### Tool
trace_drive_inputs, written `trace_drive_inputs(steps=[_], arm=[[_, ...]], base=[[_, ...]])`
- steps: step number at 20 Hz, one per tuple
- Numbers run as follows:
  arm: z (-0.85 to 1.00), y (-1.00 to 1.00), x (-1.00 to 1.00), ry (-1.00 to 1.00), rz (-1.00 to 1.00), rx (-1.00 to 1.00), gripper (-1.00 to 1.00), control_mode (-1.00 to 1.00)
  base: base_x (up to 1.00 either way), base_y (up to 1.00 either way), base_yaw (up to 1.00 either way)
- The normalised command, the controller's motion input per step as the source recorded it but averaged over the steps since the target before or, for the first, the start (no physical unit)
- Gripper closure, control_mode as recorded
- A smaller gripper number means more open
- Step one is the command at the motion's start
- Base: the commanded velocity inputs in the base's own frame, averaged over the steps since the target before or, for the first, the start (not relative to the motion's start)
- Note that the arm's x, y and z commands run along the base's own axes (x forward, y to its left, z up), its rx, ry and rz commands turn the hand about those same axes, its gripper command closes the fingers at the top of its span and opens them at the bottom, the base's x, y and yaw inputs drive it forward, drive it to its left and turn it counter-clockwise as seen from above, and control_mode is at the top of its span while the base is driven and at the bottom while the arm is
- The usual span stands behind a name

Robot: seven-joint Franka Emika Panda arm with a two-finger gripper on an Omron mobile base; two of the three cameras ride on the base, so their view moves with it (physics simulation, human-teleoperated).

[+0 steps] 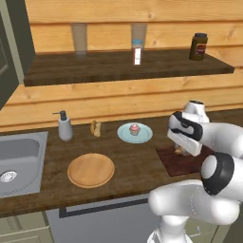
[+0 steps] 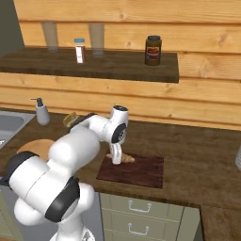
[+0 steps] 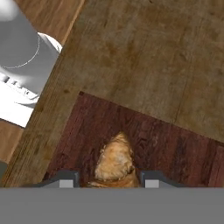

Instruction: From the different types of pastries on the counter, select a croissant and place it on the cutting board. Then retrieve a jar of jam from the cabinet and place it alongside the croissant on the cutting board.

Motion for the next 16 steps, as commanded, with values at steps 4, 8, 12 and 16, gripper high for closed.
trace_drive_inputs(steps=[4,8,12,16], arm=[[-0.22,-0.02,0.23,0.04,0.00,0.00,1.00,-1.00],[-0.23,0.00,0.04,0.06,0.00,0.00,1.00,-1.00],[-0.32,0.00,0.00,0.08,0.00,0.00,1.00,-1.00],[-0.21,0.00,0.14,0.01,0.00,0.00,1.00,-1.00]], base=[[0.00,0.00,0.00],[0.00,0.00,0.00],[0.00,0.00,0.00],[0.00,0.00,0.00]])
